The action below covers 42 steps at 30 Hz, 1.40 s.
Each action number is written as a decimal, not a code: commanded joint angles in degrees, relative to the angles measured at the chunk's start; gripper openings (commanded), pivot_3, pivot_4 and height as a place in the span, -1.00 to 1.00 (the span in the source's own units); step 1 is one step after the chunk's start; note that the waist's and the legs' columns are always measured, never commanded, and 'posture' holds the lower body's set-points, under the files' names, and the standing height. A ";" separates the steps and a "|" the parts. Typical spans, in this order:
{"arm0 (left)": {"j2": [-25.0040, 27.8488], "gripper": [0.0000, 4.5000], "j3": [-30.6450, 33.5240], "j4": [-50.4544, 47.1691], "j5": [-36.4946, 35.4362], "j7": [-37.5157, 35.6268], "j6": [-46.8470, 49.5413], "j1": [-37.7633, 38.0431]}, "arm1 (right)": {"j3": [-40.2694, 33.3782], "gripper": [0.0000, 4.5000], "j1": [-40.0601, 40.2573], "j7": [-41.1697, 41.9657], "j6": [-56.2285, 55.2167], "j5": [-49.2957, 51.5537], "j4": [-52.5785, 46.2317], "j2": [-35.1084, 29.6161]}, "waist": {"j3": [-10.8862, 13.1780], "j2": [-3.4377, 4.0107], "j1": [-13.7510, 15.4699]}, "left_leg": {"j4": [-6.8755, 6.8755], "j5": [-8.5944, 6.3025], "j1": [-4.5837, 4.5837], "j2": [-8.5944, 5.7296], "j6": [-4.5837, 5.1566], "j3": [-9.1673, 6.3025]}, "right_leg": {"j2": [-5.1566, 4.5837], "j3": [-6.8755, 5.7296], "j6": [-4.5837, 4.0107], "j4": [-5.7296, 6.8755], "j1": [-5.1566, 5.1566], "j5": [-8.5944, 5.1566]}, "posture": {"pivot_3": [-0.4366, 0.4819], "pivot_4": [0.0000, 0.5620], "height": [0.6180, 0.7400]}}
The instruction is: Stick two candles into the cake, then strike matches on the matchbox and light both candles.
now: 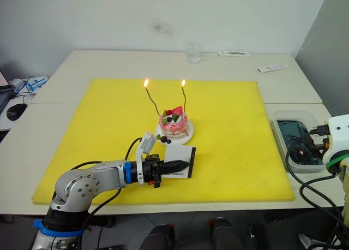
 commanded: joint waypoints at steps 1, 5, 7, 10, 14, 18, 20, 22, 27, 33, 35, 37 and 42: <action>-1.44 -1.00 1.48 -1.14 -1.67 1.40 0.27 -0.48 | -1.46 1.00 -0.78 -0.51 -3.28 0.79 -2.78 -0.89 | 0.00 0.00 0.00 | 0.00 0.00 0.00 0.00 0.00 0.00 | 0.00 0.00 0.00 0.00 0.00 0.00 | -0.05 -0.47 1.00; -4.37 -1.00 2.10 -1.65 -3.42 5.19 2.48 -2.09 | -0.15 1.00 0.13 4.87 -8.03 4.80 -6.95 -2.58 | 0.00 0.00 0.01 | 0.01 0.00 -0.01 0.00 0.00 0.01 | 0.00 0.01 0.02 -0.01 0.00 0.01 | -0.05 -0.47 1.00; -5.90 -1.00 1.53 -2.06 -3.56 7.74 3.87 -2.73 | 1.27 1.00 1.79 10.34 -9.19 8.95 -10.86 -4.18 | 0.00 0.00 0.03 | 0.00 0.00 0.00 0.00 0.00 0.00 | 0.00 0.00 0.16 0.00 0.00 0.09 | -0.05 -0.47 1.00; -7.64 -1.00 0.53 -2.13 -2.34 11.15 4.77 -3.50 | 2.72 1.00 2.89 15.31 -9.21 14.64 -15.31 -6.01 | 0.00 0.00 0.00 | -0.01 0.00 0.01 0.01 0.00 -0.03 | 0.01 -0.03 0.29 -0.02 0.04 0.16 | -0.05 -0.47 1.00; -9.67 -0.87 0.38 -1.21 -1.04 16.30 6.62 -4.41 | 5.33 1.00 3.64 21.66 -5.69 23.02 -19.62 -10.25 | 0.01 -0.01 0.13 | 0.01 0.00 0.01 -0.01 0.00 -0.03 | 0.00 -0.02 0.28 -0.06 0.06 0.15 | -0.05 -0.47 1.00; -8.87 -0.38 0.98 -2.48 -2.13 17.15 8.97 -5.20 | 8.80 1.00 2.19 24.98 -5.99 27.63 -19.83 -14.21 | 0.01 -0.03 0.10 | 0.03 0.00 0.03 -0.02 0.00 -0.04 | 0.01 -0.02 0.21 -0.08 0.09 0.11 | -0.05 -0.47 1.00; -7.80 -0.09 1.58 -3.39 -2.91 17.07 10.28 -6.01 | 10.45 1.00 1.26 25.81 -6.79 28.58 -19.37 -15.46 | 0.02 -0.03 0.08 | 0.04 0.00 0.04 -0.02 0.00 -0.03 | 0.00 -0.01 0.09 -0.08 0.08 0.04 | -0.05 -0.47 1.00; -5.54 0.22 1.71 -4.35 -2.92 16.36 11.56 -7.09 | 12.24 1.00 0.25 26.52 -7.81 28.98 -18.86 -16.55 | 0.03 -0.06 0.10 | 0.03 0.00 0.04 -0.02 0.00 -0.05 | 0.01 -0.04 0.07 -0.07 0.08 0.03 | -0.05 -0.47 1.00; 1.30 0.91 2.80 -6.79 -3.41 14.07 13.89 -9.43 | 15.91 1.00 -1.72 26.91 -10.52 28.82 -17.28 -17.39 | 0.03 -0.06 0.08 | 0.01 0.00 0.03 -0.02 0.00 -0.05 | 0.01 -0.03 0.05 -0.08 0.06 0.02 | -0.05 -0.47 1.00; 11.01 0.98 4.77 -9.84 -4.57 8.46 14.10 -10.62 | 19.11 1.00 -2.16 26.92 -15.51 26.48 -15.23 -17.28 | 0.05 -0.09 0.08 | -0.02 0.00 -0.12 0.00 -0.01 -0.05 | 0.00 -0.06 0.04 -0.09 -0.06 0.00 | -0.05 -0.47 1.00; 15.15 0.98 4.90 -11.13 -3.58 5.06 12.02 -9.14 | 19.67 1.00 -2.17 27.12 -16.98 25.67 -14.55 -17.38 | 0.05 -0.08 0.07 | -0.02 0.00 -0.12 0.00 -0.01 -0.05 | 0.00 -0.07 0.02 -0.10 -0.06 -0.01 | -0.05 -0.47 1.00; 18.28 0.98 6.04 -12.18 -3.22 1.99 9.78 -6.77 | 19.63 1.00 -2.06 27.25 -18.16 25.32 -13.80 -17.30 | 0.05 -0.08 0.03 | -0.03 0.00 -0.12 0.01 -0.01 -0.04 | 0.00 -0.06 -0.02 -0.11 -0.07 -0.03 | -0.05 -0.47 1.00; 25.26 0.98 9.71 -11.61 6.80 -5.68 -6.09 1.65 | 17.16 1.00 -3.75 28.41 -20.98 26.79 -10.99 -17.12 | 0.06 -0.11 0.15 | -0.04 -0.01 -0.11 0.04 -0.01 -0.02 | -0.01 -0.07 -0.09 -0.09 -0.08 -0.07 | -0.05 -0.47 1.00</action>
